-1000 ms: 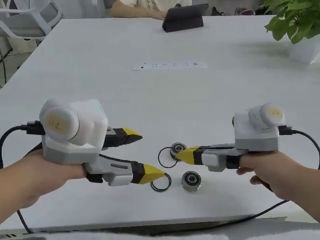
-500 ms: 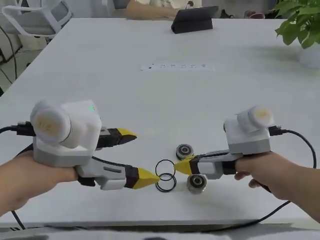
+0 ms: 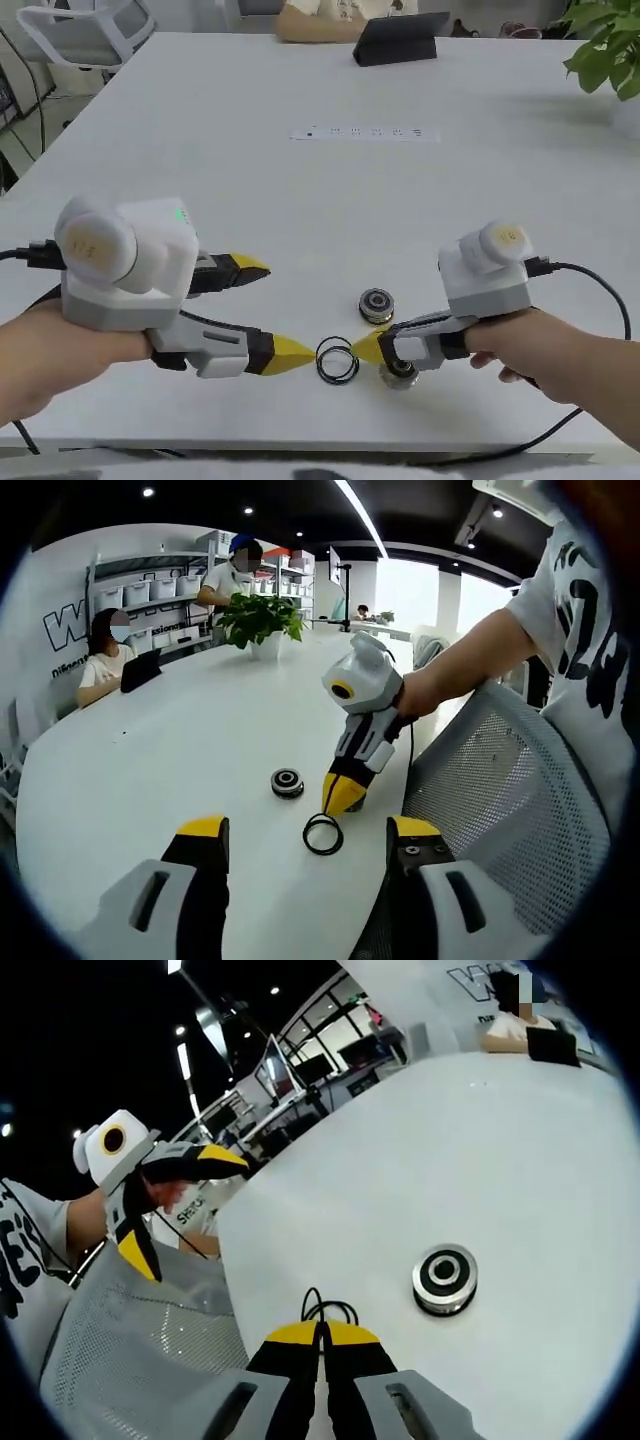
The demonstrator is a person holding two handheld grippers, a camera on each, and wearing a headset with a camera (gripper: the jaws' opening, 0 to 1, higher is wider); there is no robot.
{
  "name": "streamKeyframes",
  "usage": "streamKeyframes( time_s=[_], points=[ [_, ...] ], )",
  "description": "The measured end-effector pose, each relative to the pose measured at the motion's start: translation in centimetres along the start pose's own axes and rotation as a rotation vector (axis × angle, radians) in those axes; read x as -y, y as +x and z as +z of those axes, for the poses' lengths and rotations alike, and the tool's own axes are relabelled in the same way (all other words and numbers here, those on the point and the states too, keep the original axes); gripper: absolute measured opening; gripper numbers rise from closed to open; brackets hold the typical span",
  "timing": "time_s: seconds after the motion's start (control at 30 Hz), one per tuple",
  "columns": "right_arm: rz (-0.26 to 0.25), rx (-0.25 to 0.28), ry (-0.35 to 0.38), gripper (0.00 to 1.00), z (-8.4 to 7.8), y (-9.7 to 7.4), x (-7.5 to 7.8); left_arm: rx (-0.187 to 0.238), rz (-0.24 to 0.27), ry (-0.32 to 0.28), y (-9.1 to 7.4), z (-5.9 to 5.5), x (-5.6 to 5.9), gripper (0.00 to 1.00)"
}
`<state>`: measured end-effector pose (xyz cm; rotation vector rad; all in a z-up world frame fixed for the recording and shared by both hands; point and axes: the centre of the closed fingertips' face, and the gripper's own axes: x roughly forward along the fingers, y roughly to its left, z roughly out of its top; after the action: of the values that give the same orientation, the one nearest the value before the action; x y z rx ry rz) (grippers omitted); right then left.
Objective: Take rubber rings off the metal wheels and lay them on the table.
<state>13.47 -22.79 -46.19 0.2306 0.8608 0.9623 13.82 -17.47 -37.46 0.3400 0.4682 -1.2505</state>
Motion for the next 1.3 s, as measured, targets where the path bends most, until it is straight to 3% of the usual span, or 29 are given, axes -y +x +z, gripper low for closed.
streamKeyframes(
  time_s=[0.23, 0.9, 1.3],
  points=[
    [-0.008, -0.025, -0.001, 0.0, -0.55, 0.3, 0.17, -0.013, 0.001, 0.0, 0.0, -0.46, -0.12, 0.61],
    [-0.033, -0.036, -0.034, 0.0, -0.54, 0.12, 0.51, -0.027, -0.011, 0.006, 0.47, -0.6, -0.02, 0.61],
    [-0.043, -0.036, -0.071, 0.06, -0.33, 0.13, 0.5, -0.036, -0.014, -0.003, 0.48, -0.98, -0.02, 0.6]
  ],
)
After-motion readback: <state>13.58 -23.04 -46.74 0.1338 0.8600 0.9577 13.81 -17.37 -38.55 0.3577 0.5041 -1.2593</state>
